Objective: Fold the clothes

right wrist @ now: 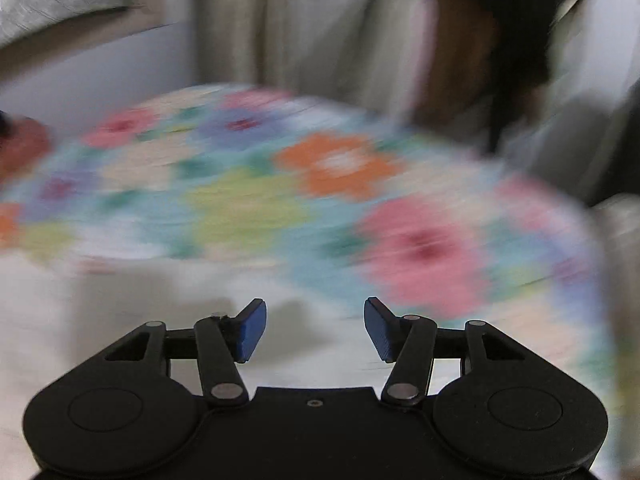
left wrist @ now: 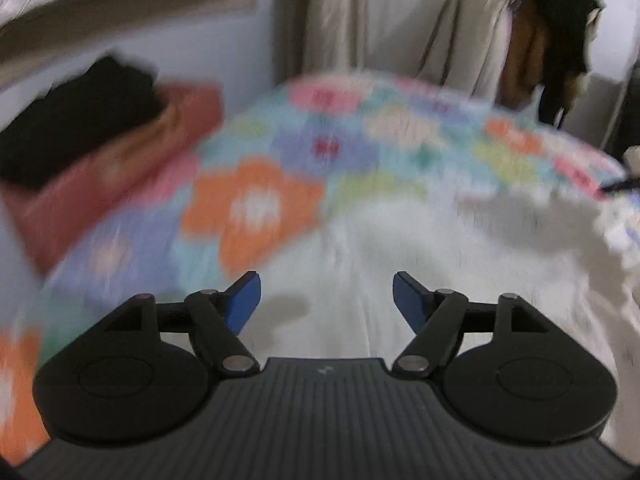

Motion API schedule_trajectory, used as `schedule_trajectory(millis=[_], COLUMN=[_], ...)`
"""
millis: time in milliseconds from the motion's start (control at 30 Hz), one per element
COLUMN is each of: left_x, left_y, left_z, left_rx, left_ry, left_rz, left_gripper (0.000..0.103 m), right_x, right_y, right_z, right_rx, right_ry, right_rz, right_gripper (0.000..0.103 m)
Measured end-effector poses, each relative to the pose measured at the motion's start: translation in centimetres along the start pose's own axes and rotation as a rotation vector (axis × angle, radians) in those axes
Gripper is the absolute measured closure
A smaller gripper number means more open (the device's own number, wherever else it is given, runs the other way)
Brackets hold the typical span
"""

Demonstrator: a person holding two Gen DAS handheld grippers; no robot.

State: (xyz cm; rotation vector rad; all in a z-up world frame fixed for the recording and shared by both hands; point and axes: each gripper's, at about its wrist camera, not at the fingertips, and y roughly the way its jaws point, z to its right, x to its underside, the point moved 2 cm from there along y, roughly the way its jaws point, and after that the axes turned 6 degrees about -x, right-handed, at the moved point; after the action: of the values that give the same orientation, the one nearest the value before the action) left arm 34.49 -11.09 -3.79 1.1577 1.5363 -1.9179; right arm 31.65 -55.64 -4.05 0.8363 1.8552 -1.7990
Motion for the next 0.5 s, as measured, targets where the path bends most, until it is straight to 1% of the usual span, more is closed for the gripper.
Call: schedule_trajectory(millis=[33,67,100,133,167,200,233,267,300,367,400,433,467,500], left_x=[-0.3,-0.7,-1.0,-1.4,-1.6,-1.7,-1.7,-1.6,-1.4,-0.6,-0.1,0.5,1.1,1.4], left_y=[1.3,2.8,4.1,5.3,6.1,6.5,7.0,7.5,8.1,9.5,10.4,11.1,11.7,11.6], left_z=[-0.1,0.0,0.1,0.1,-0.2,-0.4,-0.8,-1.1,-1.3,-1.3,-1.1,-0.8,-0.5,-0.1], left_rx=[0.08,0.081,0.037,-0.006,-0.01,0.003,0.026,0.033,0.037,0.044,0.049,0.081,0.116,0.117], left_ry=[0.04,0.072,0.084,0.074,0.041,-0.004,-0.06,-0.1,-0.137,-0.17,-0.178,-0.18,-0.182,-0.149], left_rz=[-0.002,-0.064,-0.124,-0.179,-0.197,-0.195,-0.189,-0.196,-0.205,-0.244,-0.272,-0.302,-0.332,-0.321], left_gripper=[0.026,0.025,0.025,0.025,0.025,0.025,0.02,0.015,0.013,0.013,0.012,0.012,0.012,0.014], right_x=[-0.3,-0.5,-0.8,-1.0,-1.3,-1.5,-1.8,-1.9,-1.9,-1.7,-1.5,-1.0,-0.6,0.0], right_y=[0.5,0.9,1.4,1.9,2.3,2.8,3.3,3.7,4.2,5.1,5.7,6.7,7.6,8.3], right_z=[-0.4,-0.8,-1.2,-1.6,-2.0,-2.4,-2.8,-2.9,-2.6,-2.0,-1.8,-1.7,-1.7,-1.8], right_rx=[-0.007,-0.013,-0.02,-0.026,-0.033,-0.039,-0.046,-0.042,-0.033,-0.025,-0.032,-0.049,-0.066,-0.07], right_ry=[-0.009,-0.019,-0.028,-0.037,-0.047,-0.056,-0.065,-0.073,-0.075,-0.068,-0.069,-0.074,-0.079,-0.1], right_rz=[-0.007,-0.015,-0.022,-0.029,-0.037,-0.044,-0.051,-0.062,-0.076,-0.101,-0.125,-0.164,-0.202,-0.232], right_gripper=[0.043,0.043,0.043,0.043,0.043,0.041,0.039,0.038,0.036,0.032,0.024,0.014,0.012,0.013])
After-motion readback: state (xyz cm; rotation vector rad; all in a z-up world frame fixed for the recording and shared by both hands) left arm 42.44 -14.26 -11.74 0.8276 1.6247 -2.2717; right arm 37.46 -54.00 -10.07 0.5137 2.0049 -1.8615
